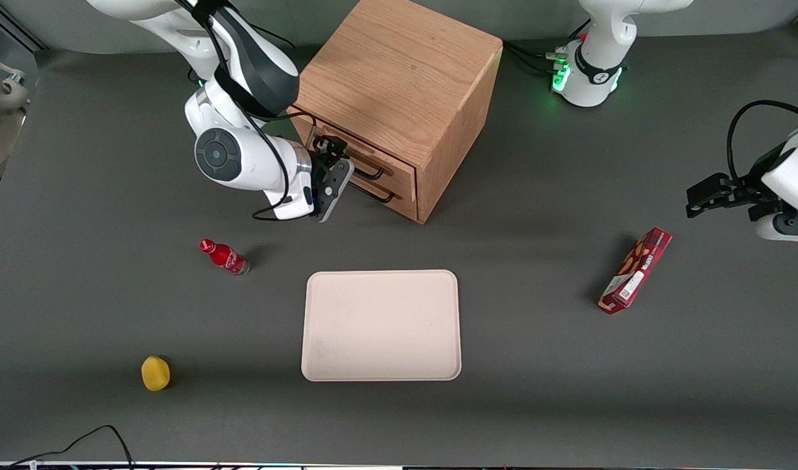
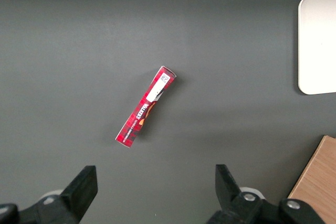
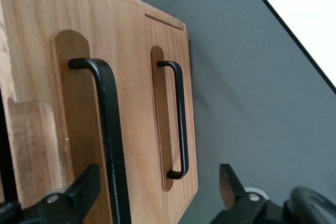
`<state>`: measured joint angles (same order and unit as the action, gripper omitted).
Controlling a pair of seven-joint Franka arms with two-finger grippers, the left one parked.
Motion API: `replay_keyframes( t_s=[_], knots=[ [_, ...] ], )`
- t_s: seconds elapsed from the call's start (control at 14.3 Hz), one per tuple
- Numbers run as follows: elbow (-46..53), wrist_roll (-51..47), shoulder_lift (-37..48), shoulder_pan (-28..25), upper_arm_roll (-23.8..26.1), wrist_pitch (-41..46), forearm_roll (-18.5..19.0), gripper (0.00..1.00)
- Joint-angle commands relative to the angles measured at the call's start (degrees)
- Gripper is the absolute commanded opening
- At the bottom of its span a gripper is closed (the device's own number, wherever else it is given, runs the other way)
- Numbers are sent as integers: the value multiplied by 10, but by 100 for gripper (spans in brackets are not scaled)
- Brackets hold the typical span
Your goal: Open upper drawer
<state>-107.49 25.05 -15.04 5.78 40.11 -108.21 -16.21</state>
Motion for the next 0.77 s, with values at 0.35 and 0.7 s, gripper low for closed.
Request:
replay_keyframes(
  t_s=[0.35,0.7],
  knots=[
    [-29,17,20,2,0,-30,-22,100],
    [-26,19,13,4,-3,-31,-14,100]
  ],
)
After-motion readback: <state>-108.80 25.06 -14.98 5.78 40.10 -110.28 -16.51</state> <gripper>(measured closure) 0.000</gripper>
